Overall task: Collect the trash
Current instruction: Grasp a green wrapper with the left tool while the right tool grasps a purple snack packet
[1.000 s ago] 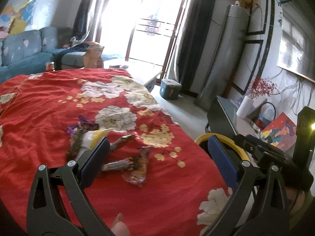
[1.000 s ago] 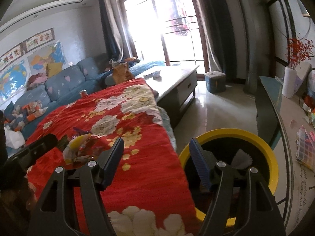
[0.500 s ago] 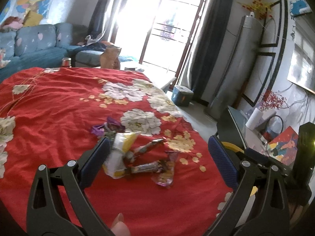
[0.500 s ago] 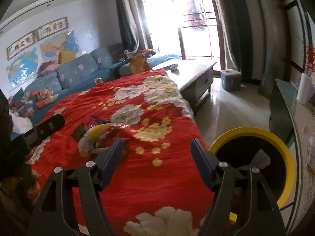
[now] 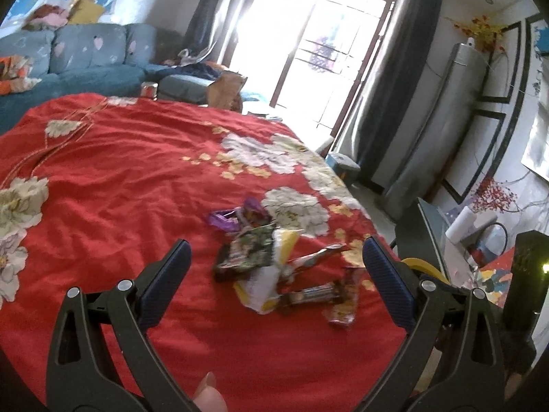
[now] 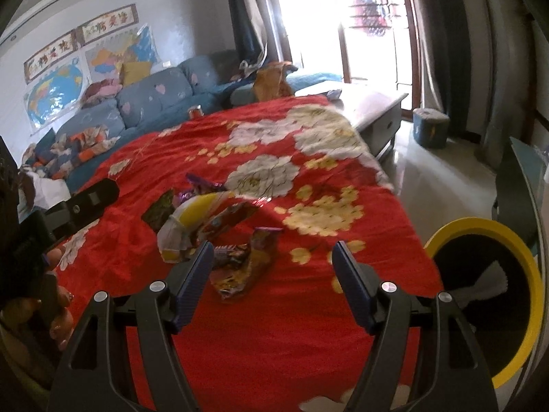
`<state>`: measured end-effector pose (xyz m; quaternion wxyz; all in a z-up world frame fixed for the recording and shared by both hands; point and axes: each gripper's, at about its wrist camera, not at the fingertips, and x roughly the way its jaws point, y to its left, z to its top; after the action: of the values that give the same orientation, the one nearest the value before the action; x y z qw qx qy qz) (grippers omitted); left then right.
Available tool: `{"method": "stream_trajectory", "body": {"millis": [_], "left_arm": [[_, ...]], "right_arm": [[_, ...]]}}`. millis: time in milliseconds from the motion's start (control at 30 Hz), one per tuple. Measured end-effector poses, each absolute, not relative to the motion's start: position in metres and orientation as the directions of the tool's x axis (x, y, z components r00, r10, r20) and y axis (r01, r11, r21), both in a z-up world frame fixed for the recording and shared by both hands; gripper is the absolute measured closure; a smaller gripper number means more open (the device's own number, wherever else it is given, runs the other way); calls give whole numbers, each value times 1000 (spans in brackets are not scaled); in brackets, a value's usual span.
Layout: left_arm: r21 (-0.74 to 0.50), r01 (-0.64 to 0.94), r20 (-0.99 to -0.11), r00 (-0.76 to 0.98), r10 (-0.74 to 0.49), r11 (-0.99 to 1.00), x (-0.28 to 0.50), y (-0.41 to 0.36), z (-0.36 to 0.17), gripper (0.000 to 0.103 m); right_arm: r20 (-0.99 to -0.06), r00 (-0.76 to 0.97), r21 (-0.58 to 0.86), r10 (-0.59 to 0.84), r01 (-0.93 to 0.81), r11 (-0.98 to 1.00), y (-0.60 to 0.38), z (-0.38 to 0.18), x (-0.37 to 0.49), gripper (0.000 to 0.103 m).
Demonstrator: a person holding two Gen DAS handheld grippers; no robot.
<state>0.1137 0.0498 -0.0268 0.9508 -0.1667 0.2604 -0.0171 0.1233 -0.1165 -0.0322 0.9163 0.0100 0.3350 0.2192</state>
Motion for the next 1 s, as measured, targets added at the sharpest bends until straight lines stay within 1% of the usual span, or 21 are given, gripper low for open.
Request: {"method": "stream_trajectory", "body": {"millis": [133, 200, 233, 333, 500, 567, 600, 667, 700, 733, 767, 900, 933, 1000], "left_arm": [[-352, -82, -509, 853, -117, 932, 120, 64, -39, 11], [-366, -87, -515, 848, -124, 927, 122, 67, -43, 12], [-368, -86, -517, 846, -127, 926, 123, 68, -44, 14], [-375, -80, -527, 838, -142, 924, 128, 67, -48, 18], [-369, -60, -542, 825, -162, 928, 139, 59, -54, 27], [-361, -60, -551, 819, -160, 931, 145, 56, -56, 37], [-360, -59, -556, 815, -163, 931, 148, 55, -58, 40], [-366, -61, -567, 806, -170, 929, 152, 56, -62, 50], [-371, -65, -577, 798, -175, 926, 154, 57, -65, 54], [-373, -68, -584, 792, -177, 925, 155, 57, -67, 63], [-376, -74, -590, 787, -177, 924, 155, 58, -70, 70], [-394, -75, -589, 785, -189, 916, 152, 63, -72, 80], [-394, -72, -586, 788, -190, 916, 151, 64, -71, 85], [-393, -67, -581, 791, -191, 917, 148, 64, -70, 88]], "right_arm": [[-646, 639, 172, 417, -410, 896, -104, -46, 133, 35], [-661, 627, 163, 411, -415, 895, -98, -53, 137, 36], [-670, 619, 162, 411, -418, 894, -96, -57, 139, 39], [-690, 597, 167, 410, -420, 892, -89, -67, 144, 41], [-713, 566, 191, 415, -413, 890, -85, -78, 151, 51], [-713, 562, 201, 420, -410, 890, -85, -81, 152, 61], [-713, 561, 203, 420, -408, 890, -85, -82, 152, 64], [-713, 558, 208, 425, -410, 888, -86, -83, 150, 74], [-713, 557, 209, 426, -412, 887, -87, -83, 150, 77], [-712, 558, 208, 426, -413, 887, -88, -83, 149, 80], [-710, 559, 208, 427, -413, 887, -89, -82, 148, 82], [-704, 560, 227, 437, -406, 885, -97, -82, 145, 85], [-703, 562, 227, 437, -405, 886, -97, -82, 144, 86], [-701, 567, 223, 433, -404, 887, -99, -81, 140, 86]]}}
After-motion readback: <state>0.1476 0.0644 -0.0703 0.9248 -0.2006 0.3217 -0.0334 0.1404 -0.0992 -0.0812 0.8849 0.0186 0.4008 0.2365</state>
